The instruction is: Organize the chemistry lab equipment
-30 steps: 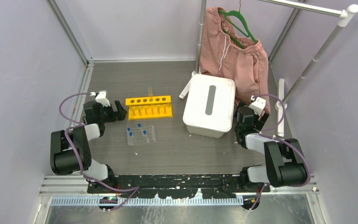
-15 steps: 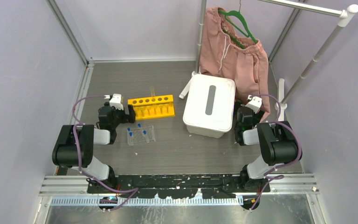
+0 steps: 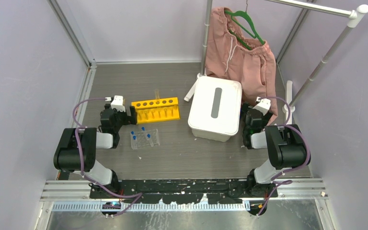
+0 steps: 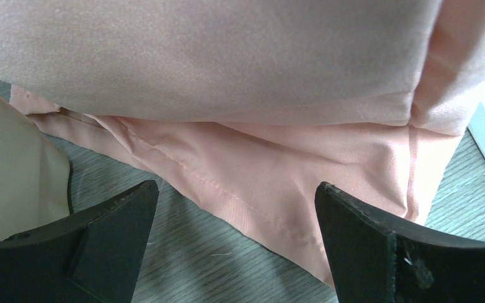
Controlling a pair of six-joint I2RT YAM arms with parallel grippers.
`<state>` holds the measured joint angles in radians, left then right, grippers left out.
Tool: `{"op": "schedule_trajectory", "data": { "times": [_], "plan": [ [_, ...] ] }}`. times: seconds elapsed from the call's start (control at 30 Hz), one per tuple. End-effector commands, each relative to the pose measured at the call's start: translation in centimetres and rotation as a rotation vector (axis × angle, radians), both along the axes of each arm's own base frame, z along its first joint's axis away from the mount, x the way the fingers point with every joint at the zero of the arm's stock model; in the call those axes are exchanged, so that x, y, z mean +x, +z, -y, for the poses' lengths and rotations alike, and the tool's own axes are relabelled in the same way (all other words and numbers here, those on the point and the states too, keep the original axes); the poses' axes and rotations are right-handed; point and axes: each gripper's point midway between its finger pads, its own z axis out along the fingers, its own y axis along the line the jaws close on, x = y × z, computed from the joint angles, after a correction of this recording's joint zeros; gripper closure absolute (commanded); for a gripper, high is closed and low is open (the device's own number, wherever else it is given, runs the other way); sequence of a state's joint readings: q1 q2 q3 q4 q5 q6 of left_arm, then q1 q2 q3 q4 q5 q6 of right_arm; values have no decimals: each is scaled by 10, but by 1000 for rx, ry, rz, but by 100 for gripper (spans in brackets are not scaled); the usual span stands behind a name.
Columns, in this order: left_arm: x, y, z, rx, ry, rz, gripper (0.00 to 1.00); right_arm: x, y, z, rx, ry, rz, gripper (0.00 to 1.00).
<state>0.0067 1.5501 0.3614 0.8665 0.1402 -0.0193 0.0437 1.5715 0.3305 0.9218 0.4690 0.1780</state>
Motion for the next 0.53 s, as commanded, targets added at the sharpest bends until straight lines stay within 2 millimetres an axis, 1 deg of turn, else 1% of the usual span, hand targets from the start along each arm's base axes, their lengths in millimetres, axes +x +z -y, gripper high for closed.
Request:
{"op": "schedule_trajectory", "data": {
  "times": [0.0, 0.5],
  "plan": [
    [10, 20, -5, 19, 17, 87, 0, 11, 23, 0, 1, -1, 96, 0],
    [10, 19, -5, 20, 17, 82, 0, 11, 23, 1, 1, -3, 95, 0]
  ]
}}
